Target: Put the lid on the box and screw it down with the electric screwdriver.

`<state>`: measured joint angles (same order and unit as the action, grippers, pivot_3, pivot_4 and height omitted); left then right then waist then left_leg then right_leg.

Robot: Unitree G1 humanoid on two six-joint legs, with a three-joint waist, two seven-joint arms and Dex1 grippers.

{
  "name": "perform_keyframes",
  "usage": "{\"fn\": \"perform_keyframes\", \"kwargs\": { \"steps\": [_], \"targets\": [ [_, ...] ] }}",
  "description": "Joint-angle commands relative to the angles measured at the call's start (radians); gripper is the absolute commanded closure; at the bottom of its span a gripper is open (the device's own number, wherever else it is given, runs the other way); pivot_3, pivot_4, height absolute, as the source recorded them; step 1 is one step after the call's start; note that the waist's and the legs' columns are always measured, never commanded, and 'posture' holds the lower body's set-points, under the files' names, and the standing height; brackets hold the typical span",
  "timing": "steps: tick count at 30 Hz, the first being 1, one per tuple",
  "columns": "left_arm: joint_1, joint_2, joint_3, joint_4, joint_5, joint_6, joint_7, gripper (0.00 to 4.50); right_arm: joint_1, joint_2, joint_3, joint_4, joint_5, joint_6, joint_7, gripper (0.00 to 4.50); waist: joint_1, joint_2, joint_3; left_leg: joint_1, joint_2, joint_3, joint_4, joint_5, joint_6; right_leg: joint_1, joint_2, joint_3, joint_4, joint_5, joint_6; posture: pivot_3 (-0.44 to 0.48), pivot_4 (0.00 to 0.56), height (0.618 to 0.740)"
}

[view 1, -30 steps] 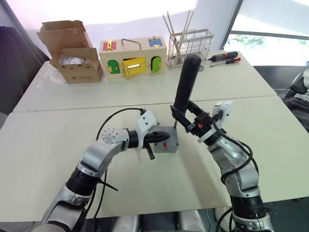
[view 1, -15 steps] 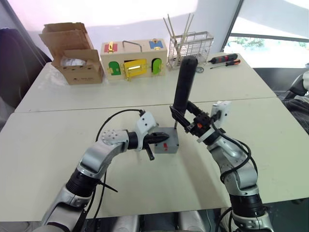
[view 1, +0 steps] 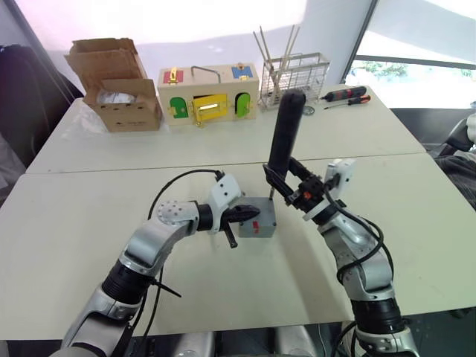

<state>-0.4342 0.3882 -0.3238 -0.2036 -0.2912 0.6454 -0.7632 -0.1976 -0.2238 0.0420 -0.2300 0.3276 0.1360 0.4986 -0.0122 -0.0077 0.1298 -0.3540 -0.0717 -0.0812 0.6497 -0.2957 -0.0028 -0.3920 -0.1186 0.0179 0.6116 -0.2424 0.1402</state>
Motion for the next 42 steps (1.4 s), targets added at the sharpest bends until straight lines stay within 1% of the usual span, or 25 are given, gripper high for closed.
{"fn": "perform_keyframes", "kwargs": {
  "steps": [1,11,20,24,26,28,29,31,33,37,38,40,42],
  "targets": [
    [0.016,0.009,-0.006,0.018,0.015,0.018,0.004,4.5,0.039,-0.005,0.033,0.113,-0.044,0.045,-0.006,2.7,0.0,0.0,0.0,0.0,0.0,0.0,0.0,0.0,0.0,0.0,0.0,0.0,0.0,0.0,0.0,0.0,0.15,0.734],
    [0.019,0.001,-0.006,0.023,0.012,0.017,0.009,4.5,0.035,-0.014,0.029,0.088,-0.037,0.045,-0.018,2.7,0.001,0.0,0.0,0.0,0.0,0.0,0.0,0.0,0.0,0.0,0.0,0.0,0.0,0.0,0.0,0.0,0.15,0.734],
    [0.015,-0.009,-0.003,0.039,0.011,0.005,0.007,4.5,-0.018,-0.014,-0.011,0.041,-0.004,0.071,-0.05,2.7,0.002,0.0,0.0,-0.001,0.0,-0.001,0.0,0.0,0.0,0.0,0.0,0.0,-0.001,0.0,0.0,0.0,0.15,0.734],
    [0.03,-0.031,0.032,0.036,-0.024,0.014,0.014,4.5,-0.11,-0.023,-0.089,-0.039,0.095,0.155,-0.08,2.7,0.002,0.001,0.003,-0.002,0.0,-0.001,0.0,0.0,0.0,-0.001,-0.001,0.0,-0.001,0.0,0.0,0.0,0.15,0.734],
    [0.047,-0.034,0.047,0.019,-0.037,0.016,0.013,4.5,-0.192,-0.058,-0.147,-0.083,0.156,0.21,-0.089,2.7,0.003,0.002,0.008,-0.005,0.0,-0.001,0.0,0.0,0.0,-0.004,-0.001,0.0,0.0,0.0,0.0,0.0,0.15,0.734],
    [0.061,-0.04,0.068,0.002,-0.055,0.016,0.016,4.5,-0.276,-0.093,-0.21,-0.111,0.236,0.265,-0.1,2.7,0.004,0.007,0.015,-0.008,-0.001,-0.001,0.0,0.0,-0.001,-0.007,-0.001,0.0,0.0,0.0,0.0,0.0,0.15,0.734],
    [0.064,-0.049,0.087,-0.003,-0.07,0.017,0.023,4.5,-0.314,-0.11,-0.24,-0.111,0.271,0.29,-0.105,2.7,0.005,0.007,0.016,-0.016,-0.001,-0.001,0.001,0.001,-0.002,-0.015,-0.002,0.0,0.001,0.001,0.0,0.0,0.15,0.734],
    [0.064,-0.066,0.119,-0.008,-0.09,0.011,0.04,4.5,-0.364,-0.14,-0.276,-0.104,0.313,0.323,-0.107,2.7,0.006,0.007,0.019,-0.022,-0.001,-0.001,0.002,0.002,-0.003,-0.021,-0.002,0.0,0.003,0.001,0.0,0.0,0.15,0.734],
    [0.062,-0.083,0.147,-0.011,-0.106,0.003,0.057,4.5,-0.393,-0.162,-0.295,-0.099,0.341,0.346,-0.101,2.7,0.004,0.006,0.021,-0.023,-0.001,-0.001,0.001,0.002,-0.004,-0.022,-0.001,0.0,0.003,0.001,0.0,0.0,0.15,0.734],
    [0.064,-0.09,0.212,-0.042,-0.165,0.021,0.065,4.5,-0.462,-0.188,-0.344,-0.098,0.453,0.43,-0.11,2.7,-0.005,0.007,0.024,-0.023,0.0,0.0,-0.001,0.002,-0.004,-0.023,-0.001,0.0,0.003,0.001,-0.001,0.0,0.15,0.734],
    [0.059,-0.091,0.234,-0.054,-0.179,0.03,0.08,4.5,-0.475,-0.189,-0.354,-0.09,0.476,0.467,-0.142,2.7,-0.005,0.009,0.026,-0.023,0.0,0.0,-0.001,0.002,-0.003,-0.023,-0.001,0.0,0.003,0.001,-0.001,0.0,0.15,0.734],
    [0.041,-0.094,0.263,-0.073,-0.157,0.034,0.147,4.5,-0.489,-0.219,-0.367,-0.064,0.521,0.587,-0.197,2.7,-0.001,0.009,0.031,-0.023,0.0,0.001,0.0,0.002,-0.003,-0.023,-0.001,0.001,0.004,0.001,-0.001,0.0,0.15,0.734],
    [0.019,-0.103,0.283,-0.092,-0.153,0.007,0.178,4.5,-0.49,-0.266,-0.372,-0.06,0.54,0.655,-0.201,2.7,0.004,0.007,0.033,-0.023,0.0,0.0,0.0,0.002,-0.004,-0.024,-0.001,0.001,0.004,0.001,-0.001,0.0,0.15,0.734]
  ]
}}
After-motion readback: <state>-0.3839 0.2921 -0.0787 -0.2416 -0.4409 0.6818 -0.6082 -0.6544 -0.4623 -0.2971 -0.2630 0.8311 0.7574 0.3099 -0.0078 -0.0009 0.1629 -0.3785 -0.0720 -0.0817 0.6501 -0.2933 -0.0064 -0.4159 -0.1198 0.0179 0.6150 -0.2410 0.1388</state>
